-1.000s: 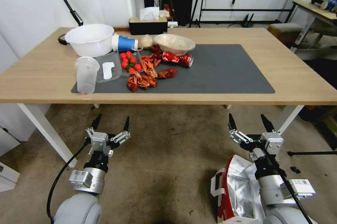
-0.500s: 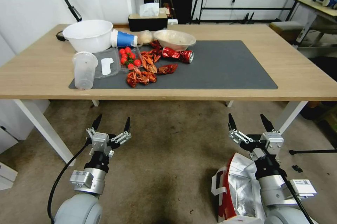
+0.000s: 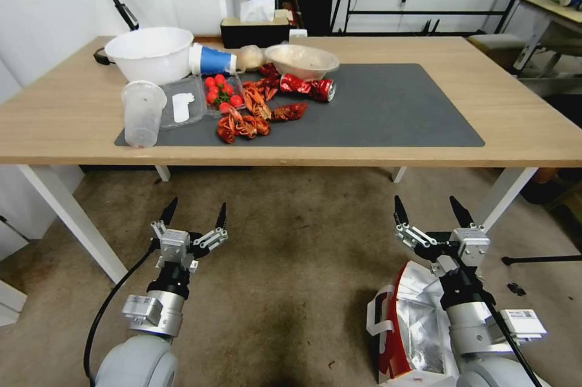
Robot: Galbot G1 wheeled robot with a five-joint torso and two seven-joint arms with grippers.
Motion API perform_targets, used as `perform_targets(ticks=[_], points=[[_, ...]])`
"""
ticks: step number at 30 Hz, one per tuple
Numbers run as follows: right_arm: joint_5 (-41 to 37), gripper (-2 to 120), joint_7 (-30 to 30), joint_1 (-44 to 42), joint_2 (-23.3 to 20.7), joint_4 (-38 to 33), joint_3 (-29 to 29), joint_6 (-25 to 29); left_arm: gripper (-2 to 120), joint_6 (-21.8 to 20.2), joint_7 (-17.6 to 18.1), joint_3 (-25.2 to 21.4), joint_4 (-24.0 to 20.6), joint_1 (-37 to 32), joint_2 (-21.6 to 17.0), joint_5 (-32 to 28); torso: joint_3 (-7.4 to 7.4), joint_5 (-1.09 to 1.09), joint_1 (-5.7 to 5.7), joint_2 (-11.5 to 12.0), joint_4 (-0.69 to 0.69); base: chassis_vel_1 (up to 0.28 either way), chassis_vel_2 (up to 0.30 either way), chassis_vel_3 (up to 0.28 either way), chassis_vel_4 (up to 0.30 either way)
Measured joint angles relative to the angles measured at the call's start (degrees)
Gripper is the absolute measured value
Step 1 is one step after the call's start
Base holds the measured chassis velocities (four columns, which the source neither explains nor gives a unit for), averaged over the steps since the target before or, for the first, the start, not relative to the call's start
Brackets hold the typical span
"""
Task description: Pick up the food delivery bag from the floor and place it on the table.
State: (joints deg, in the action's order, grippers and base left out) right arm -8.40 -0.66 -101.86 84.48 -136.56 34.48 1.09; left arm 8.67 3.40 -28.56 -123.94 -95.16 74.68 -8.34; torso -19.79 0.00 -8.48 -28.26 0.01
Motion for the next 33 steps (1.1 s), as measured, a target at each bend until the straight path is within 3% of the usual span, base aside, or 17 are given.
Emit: perform_targets(ticks=[33], points=[[0.1, 100, -2.4, 0.5, 0.4, 1.7, 0.2, 1.0, 98, 0.6, -0.8, 0.1, 0.7, -0.1, 0.4, 0.0, 5.22, 0.0, 2.74, 8.0, 0.0, 0.0, 0.0, 0.0, 0.0]])
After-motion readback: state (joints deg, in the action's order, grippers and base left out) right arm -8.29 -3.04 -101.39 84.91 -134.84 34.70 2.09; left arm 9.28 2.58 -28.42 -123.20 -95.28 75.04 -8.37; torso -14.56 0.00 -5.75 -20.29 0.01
